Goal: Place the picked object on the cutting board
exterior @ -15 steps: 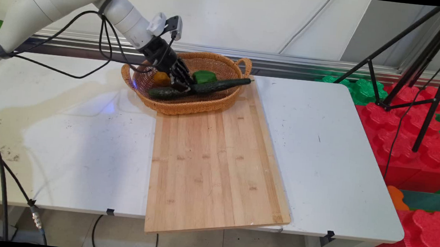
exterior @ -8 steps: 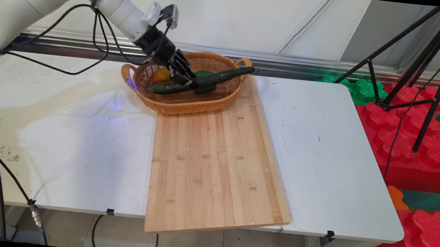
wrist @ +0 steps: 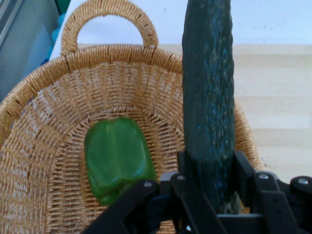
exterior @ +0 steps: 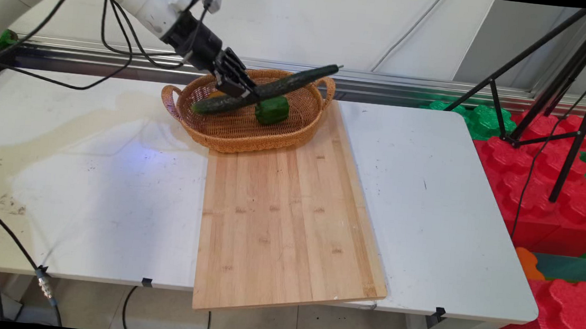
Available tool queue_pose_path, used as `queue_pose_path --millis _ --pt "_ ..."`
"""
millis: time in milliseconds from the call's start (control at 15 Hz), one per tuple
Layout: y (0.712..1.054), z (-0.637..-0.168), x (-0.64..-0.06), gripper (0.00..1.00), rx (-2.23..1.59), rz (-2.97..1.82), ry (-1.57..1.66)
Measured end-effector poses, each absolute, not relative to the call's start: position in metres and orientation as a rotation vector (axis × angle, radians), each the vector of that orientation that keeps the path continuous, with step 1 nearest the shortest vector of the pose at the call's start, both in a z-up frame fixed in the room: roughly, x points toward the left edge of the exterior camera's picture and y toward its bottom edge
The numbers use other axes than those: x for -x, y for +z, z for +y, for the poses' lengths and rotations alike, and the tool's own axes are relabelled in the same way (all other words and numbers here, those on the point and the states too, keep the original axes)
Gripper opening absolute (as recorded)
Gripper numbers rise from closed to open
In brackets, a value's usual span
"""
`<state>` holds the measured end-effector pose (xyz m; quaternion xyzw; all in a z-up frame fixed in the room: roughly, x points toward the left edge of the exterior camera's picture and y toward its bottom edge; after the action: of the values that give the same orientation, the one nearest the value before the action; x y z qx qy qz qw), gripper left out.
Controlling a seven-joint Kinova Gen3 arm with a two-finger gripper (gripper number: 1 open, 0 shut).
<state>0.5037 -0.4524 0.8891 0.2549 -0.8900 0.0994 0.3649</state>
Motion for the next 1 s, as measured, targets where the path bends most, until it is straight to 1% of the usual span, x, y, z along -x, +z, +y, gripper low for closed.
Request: queue_pose_path --millis 533,800,1000 --pt "0.934 -0.413 -0.512 0.00 -0.680 -2.205 0.255" --pt "0.949 -0.388 -0.510 0.00 -0.684 -2.179 0.227" --pt "0.955 -0.367 -0.504 0.00 -0.698 -2.171 0.194"
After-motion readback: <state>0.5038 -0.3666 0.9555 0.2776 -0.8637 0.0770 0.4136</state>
